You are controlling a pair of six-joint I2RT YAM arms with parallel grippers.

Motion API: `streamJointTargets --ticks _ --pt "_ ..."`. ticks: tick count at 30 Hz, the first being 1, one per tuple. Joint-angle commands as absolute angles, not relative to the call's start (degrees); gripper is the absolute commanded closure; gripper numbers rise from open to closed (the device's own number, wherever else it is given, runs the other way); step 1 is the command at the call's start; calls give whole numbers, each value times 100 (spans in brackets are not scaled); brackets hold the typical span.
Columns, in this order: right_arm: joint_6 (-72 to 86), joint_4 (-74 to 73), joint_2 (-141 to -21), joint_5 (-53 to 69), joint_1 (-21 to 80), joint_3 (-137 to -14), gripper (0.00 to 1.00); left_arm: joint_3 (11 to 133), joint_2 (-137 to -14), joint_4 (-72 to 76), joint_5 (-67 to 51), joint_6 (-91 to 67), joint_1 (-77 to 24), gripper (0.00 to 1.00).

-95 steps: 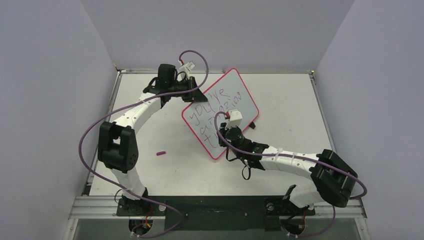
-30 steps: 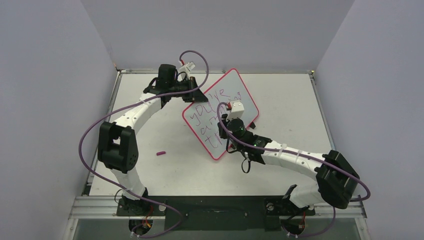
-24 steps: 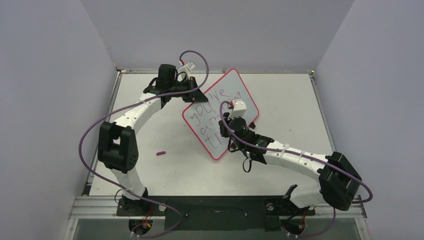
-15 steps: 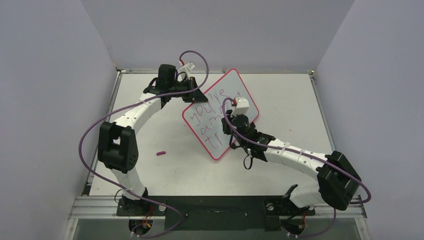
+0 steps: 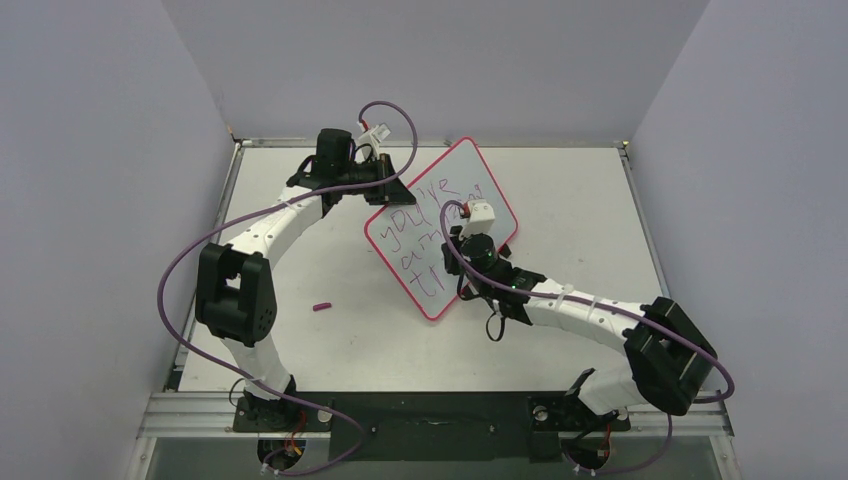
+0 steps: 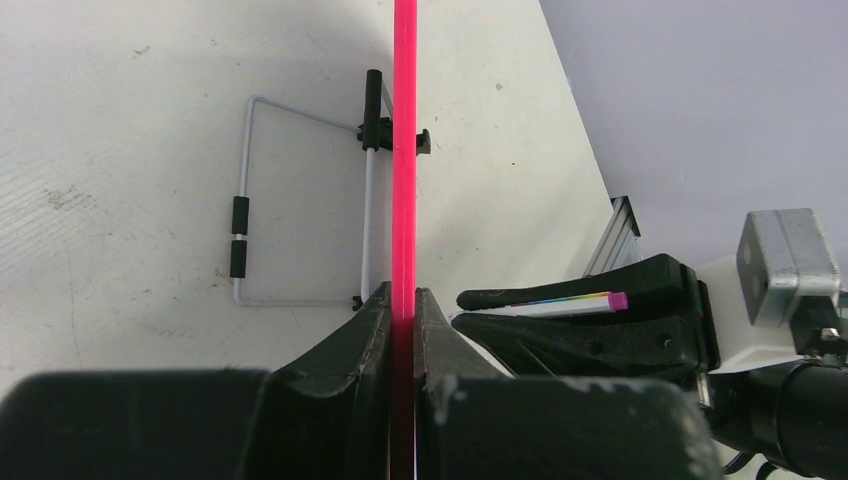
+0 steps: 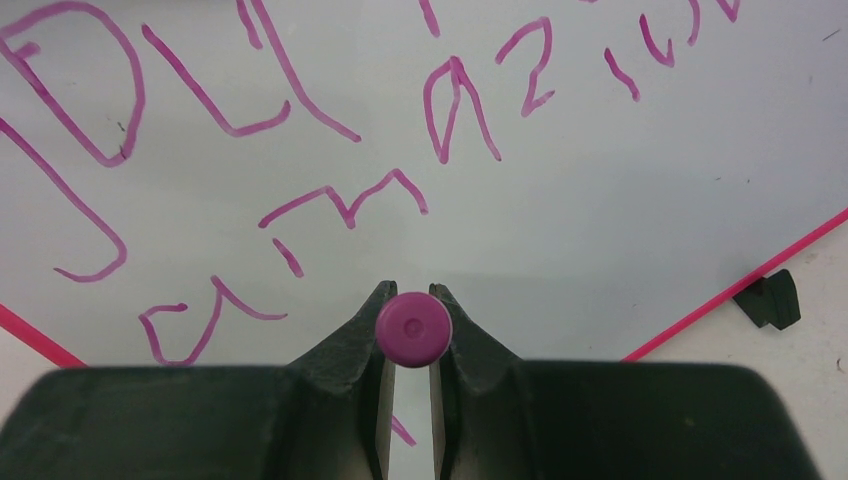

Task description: Write a sentence on the whiteboard

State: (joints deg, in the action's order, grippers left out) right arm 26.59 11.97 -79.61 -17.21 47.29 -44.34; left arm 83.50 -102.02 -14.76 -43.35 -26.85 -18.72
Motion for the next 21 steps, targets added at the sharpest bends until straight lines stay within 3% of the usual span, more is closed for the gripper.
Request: streamJointTargets --ticks 1,21 --pt "2801 1512 -7989 -1672 4720 -4236 100 8455 -9791 -1063 -4623 -2824 -1898 100" --pt "2955 1634 -8017 -1743 4608 -3802 100 8456 -9777 -1066 -4619 -2824 -1898 100"
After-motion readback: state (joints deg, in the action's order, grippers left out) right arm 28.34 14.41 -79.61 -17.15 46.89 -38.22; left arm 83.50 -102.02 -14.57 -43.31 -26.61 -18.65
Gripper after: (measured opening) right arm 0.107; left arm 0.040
